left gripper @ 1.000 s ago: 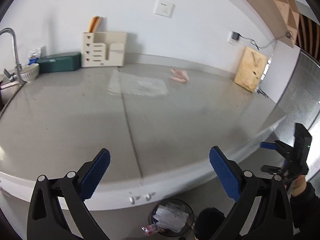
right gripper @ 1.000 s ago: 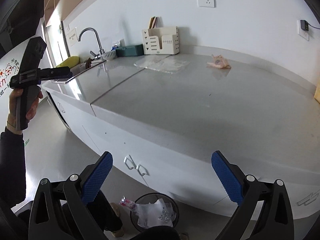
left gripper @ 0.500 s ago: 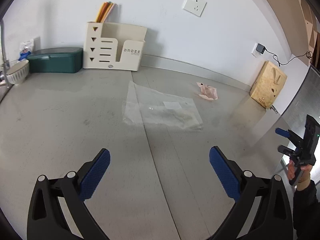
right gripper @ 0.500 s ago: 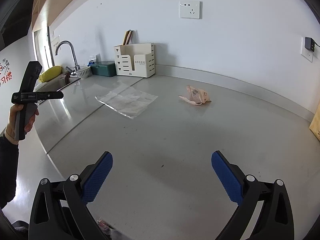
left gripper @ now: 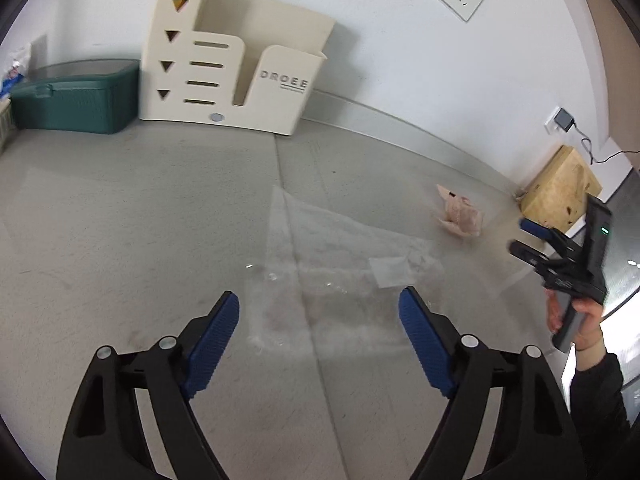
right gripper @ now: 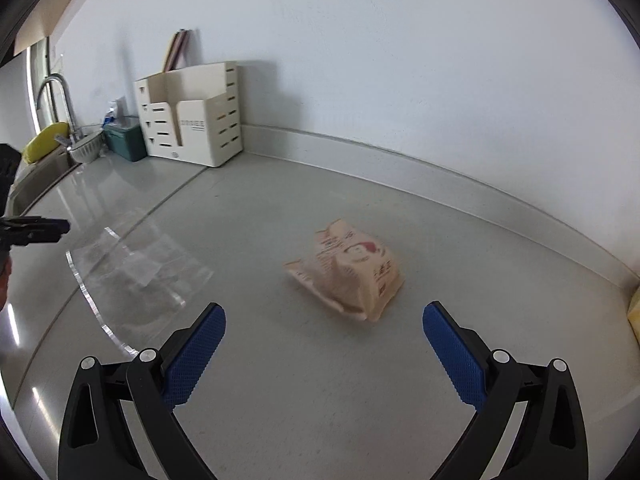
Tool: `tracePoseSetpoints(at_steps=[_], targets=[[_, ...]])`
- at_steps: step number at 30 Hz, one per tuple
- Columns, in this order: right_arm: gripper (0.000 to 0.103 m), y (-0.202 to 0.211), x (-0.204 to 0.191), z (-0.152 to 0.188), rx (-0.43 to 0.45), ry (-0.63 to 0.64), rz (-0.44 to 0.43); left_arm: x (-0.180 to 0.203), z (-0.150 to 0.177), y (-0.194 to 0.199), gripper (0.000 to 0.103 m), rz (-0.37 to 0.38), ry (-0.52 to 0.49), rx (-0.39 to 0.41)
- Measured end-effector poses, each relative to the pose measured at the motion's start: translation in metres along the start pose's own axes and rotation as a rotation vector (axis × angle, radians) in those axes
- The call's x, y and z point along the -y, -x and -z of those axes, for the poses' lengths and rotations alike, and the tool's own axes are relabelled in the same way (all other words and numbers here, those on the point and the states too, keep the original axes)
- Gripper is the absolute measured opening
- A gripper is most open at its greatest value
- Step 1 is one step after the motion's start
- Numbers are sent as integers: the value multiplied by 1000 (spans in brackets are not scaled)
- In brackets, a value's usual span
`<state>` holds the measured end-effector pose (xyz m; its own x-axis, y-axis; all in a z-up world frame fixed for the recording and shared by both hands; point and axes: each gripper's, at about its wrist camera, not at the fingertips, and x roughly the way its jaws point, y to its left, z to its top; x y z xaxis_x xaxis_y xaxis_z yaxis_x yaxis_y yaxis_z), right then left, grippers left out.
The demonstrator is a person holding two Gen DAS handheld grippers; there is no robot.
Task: Collect trash
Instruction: 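Grasp the beige snack wrapper with the right tool while the left tool grasps a clear wrapper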
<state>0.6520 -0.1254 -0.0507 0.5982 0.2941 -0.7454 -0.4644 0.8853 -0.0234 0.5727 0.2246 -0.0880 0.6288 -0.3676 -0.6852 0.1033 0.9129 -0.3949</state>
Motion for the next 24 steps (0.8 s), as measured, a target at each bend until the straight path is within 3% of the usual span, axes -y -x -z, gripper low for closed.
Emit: tracePoseSetpoints(at_steps=[4, 10, 12, 17, 20, 21, 23, 24], targets=[[100, -42, 23, -12, -81, -82, 3, -1, -3, -22, 75, 5, 7, -14], [100, -78, 37, -19, -126, -87, -12, 5, -1, -26, 66, -26, -35, -24], [100, -85, 38, -21, -137, -84, 2, 8, 1, -28, 45, -16, -64, -42], [99, -104, 39, -29, -169, -100, -4, 4, 3, -40, 15, 17, -53, -92], [99, -110, 36, -33, -178, -86, -11, 2, 4, -39, 2, 43, -48, -87], [97, -111, 35, -33, -178, -88, -2, 3, 5, -38, 2, 45, -49, -79], [75, -114, 34, -35, -184, -88, -7, 3, 5, -35, 1, 71, -42, -69], [73, -117, 32, -35, -197, -85, -6, 3, 6, -34, 1, 86, -41, -67]])
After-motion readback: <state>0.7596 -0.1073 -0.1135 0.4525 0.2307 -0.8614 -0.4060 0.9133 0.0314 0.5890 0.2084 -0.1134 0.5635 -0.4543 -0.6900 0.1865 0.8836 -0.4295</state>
